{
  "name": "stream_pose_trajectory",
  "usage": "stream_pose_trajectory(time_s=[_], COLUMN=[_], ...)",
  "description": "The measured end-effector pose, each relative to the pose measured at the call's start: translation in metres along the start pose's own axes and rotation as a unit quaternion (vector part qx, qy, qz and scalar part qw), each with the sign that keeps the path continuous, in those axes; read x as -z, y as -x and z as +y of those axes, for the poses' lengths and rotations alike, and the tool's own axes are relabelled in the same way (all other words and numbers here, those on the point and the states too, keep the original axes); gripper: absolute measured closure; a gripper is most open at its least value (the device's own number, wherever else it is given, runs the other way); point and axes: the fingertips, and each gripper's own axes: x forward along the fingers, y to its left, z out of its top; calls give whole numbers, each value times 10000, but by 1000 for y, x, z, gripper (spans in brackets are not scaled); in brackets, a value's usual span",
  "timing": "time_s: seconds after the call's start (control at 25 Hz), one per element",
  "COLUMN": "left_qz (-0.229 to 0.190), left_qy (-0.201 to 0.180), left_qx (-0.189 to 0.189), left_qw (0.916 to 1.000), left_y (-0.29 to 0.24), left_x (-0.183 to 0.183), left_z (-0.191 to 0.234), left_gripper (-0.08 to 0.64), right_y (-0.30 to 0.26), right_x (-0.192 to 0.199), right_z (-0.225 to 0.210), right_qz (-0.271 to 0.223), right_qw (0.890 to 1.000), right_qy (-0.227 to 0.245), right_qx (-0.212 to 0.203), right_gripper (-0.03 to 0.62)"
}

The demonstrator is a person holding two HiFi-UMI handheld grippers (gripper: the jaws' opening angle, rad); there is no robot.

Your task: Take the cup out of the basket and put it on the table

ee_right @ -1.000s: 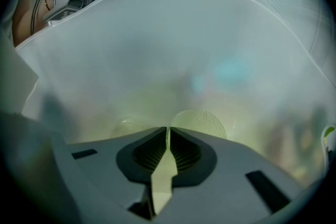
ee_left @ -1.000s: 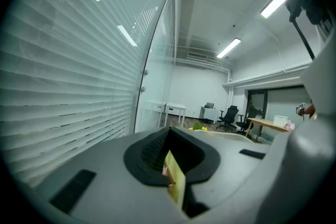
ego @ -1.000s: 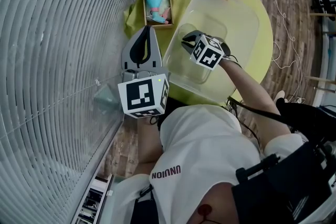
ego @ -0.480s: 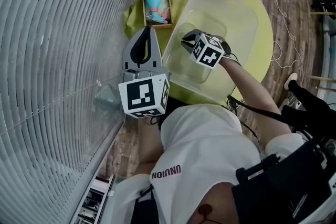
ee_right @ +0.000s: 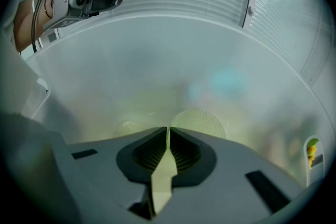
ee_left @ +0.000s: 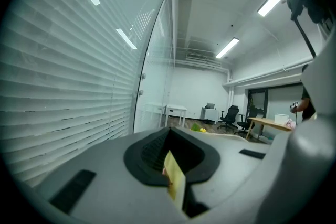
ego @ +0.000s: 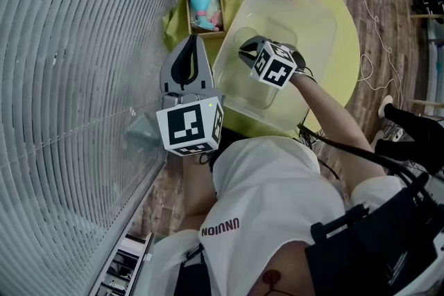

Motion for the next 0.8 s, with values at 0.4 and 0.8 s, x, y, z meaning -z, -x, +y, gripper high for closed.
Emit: stream_pose_trajectory(time_s=[0.4,0.8], left_qz=[-67,-171], left_qy=[-68,-144], left_qx=[-44,-17], left_qw=[9999,9997], left_y=[3,15], left_x=[-1,-7], left_z=[-4,-12], left_gripper=[548,548], right_y=[12,24], right_x=[-5,-10], right_z=[-6,-4], right_qz=[-209,-439], right_qw=[9995,9982], right_qy=[76,32], right_qx=[225,395], right_gripper=[557,557])
